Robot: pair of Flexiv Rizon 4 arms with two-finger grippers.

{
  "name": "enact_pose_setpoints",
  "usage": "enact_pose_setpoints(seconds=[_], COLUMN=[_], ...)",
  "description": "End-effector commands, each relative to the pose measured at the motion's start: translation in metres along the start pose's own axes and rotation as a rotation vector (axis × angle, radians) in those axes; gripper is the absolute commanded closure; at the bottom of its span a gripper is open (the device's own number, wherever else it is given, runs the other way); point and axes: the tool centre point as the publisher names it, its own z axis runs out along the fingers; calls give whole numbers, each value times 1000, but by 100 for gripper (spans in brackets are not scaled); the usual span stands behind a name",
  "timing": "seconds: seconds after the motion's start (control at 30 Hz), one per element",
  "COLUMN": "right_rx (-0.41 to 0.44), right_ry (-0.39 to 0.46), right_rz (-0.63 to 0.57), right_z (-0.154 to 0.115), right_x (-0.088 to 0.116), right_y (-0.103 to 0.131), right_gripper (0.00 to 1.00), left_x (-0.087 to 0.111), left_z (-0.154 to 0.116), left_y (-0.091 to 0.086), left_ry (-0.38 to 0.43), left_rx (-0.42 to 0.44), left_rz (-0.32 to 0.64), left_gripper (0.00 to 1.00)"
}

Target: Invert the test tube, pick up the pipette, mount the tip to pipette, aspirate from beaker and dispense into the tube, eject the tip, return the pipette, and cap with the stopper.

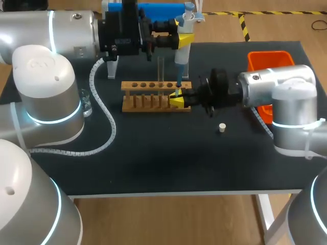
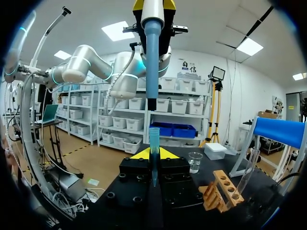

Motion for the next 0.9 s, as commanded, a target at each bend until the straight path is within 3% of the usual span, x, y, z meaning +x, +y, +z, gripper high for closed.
enact_pose_setpoints(seconds=[0.03,0.9], right_rx=[-1,-14], right_ry=[0,0], right_rz=[-4,-23], right_z=[-2,-3], right_x=[1,-4], right_y=[4,14], right_gripper=[100,100], left_x=[1,1], left_z=[0,0], left_y=[0,0], left_ry=[-2,-2], left_rx=[2,2], left_rz=[1,1], left_gripper=[100,100])
